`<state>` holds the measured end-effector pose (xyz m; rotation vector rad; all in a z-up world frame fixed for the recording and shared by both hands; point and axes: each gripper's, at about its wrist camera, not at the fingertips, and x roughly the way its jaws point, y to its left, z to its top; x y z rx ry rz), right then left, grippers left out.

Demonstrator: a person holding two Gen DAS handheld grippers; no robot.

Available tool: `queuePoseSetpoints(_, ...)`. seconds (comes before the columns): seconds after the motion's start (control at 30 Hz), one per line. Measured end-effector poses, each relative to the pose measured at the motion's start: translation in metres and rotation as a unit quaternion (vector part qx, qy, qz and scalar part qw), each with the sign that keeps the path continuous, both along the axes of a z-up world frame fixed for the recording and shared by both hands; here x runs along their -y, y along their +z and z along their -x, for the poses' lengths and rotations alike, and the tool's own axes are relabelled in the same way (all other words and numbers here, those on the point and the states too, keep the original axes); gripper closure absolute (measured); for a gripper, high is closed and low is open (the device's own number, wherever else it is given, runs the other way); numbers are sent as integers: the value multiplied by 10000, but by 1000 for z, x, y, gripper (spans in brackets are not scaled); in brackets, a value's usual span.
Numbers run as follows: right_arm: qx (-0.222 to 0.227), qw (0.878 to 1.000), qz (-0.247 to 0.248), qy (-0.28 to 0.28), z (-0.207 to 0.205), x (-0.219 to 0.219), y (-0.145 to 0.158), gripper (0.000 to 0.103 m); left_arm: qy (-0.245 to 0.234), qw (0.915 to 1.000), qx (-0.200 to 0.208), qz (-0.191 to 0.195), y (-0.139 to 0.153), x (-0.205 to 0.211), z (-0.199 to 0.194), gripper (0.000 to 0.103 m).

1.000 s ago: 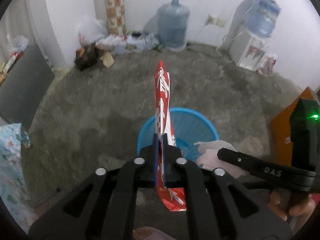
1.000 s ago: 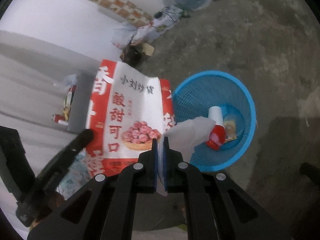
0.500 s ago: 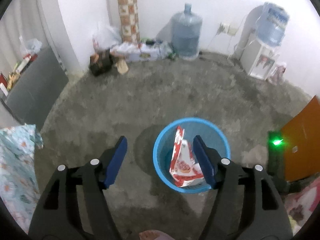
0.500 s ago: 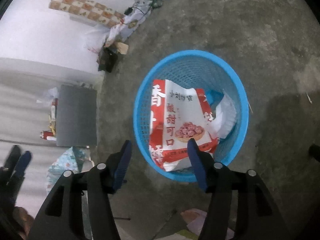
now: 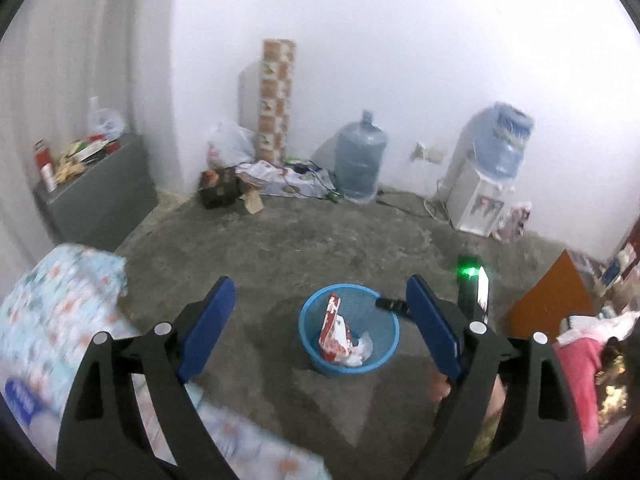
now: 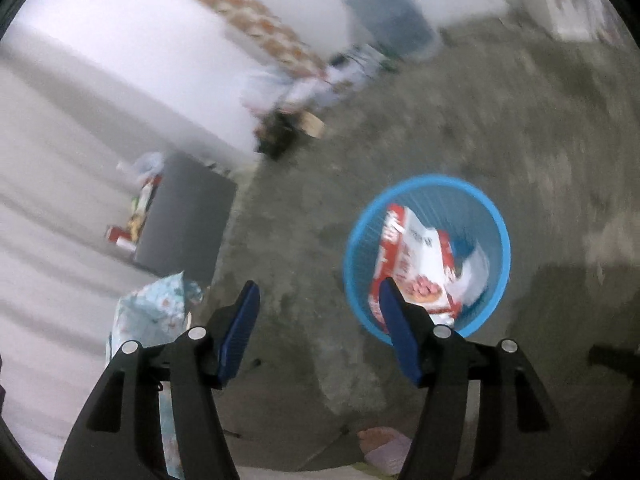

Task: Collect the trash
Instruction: 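Move both open tools back over the floral bed, then grasp the red-yellow strip with right tool while left tool grasps white tissue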

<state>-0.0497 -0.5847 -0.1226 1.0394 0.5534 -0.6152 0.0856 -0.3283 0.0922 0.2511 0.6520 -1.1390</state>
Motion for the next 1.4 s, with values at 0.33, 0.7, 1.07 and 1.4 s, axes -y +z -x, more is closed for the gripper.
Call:
queuePoseSetpoints(0.33,379,9749,1421,1671,-39,-113,123,25,1528,9880,202,33,-3,-192,26,18)
queuePoseSetpoints(0.7,511,9240,1481,3487,-83,-221,147,25,3677,9299,-14,-53,-35,-355,42,18)
queuePoseSetpoints(1.07,253,8862,835,4549,-107,-283,117,25,4415,8957,-490,-194,-79,-413,45,14)
queuePoseSetpoints(1.4,413,8713,478,4867,-128,-308,120,36,4527,8897,-582,-77,-95,-422,25,14)
